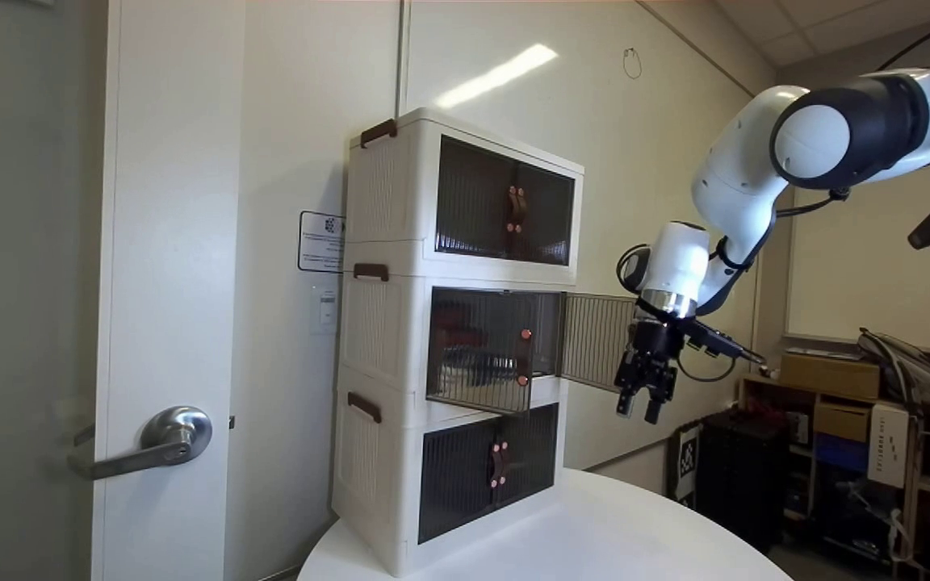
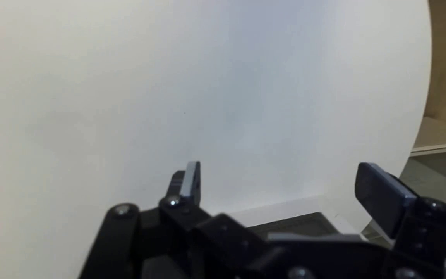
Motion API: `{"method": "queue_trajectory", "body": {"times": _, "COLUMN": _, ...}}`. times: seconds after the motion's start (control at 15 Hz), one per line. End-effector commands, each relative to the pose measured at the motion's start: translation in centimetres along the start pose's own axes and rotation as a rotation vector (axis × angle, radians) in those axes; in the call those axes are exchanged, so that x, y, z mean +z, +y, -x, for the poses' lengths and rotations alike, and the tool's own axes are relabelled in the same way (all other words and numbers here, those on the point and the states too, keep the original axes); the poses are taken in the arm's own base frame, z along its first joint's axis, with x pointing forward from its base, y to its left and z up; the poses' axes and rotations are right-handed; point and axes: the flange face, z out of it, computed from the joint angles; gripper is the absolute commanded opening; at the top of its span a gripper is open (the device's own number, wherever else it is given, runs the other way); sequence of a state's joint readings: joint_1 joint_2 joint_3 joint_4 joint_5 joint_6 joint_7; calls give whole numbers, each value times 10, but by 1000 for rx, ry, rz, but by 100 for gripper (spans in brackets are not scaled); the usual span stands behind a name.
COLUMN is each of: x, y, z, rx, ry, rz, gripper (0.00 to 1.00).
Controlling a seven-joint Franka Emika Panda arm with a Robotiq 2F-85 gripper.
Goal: Open the doors of the middle shelf
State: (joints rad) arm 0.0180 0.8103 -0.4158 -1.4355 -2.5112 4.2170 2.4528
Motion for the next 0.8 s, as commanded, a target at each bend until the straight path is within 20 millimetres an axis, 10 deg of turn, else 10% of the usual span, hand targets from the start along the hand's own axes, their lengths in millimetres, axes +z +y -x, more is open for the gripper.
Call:
{"method": "queue_trajectory", "body": {"times": 0.0, "x": 10, "y": -25, "z": 31, "rx": -99, "ry": -70, "rz": -72, "gripper": 100}}
{"method": "queue_trajectory", "body": {"times": 0.73, "x": -26, "y": -41, "z": 22, "rx": -311, "ry": -89, "rz": 175, "gripper": 100}}
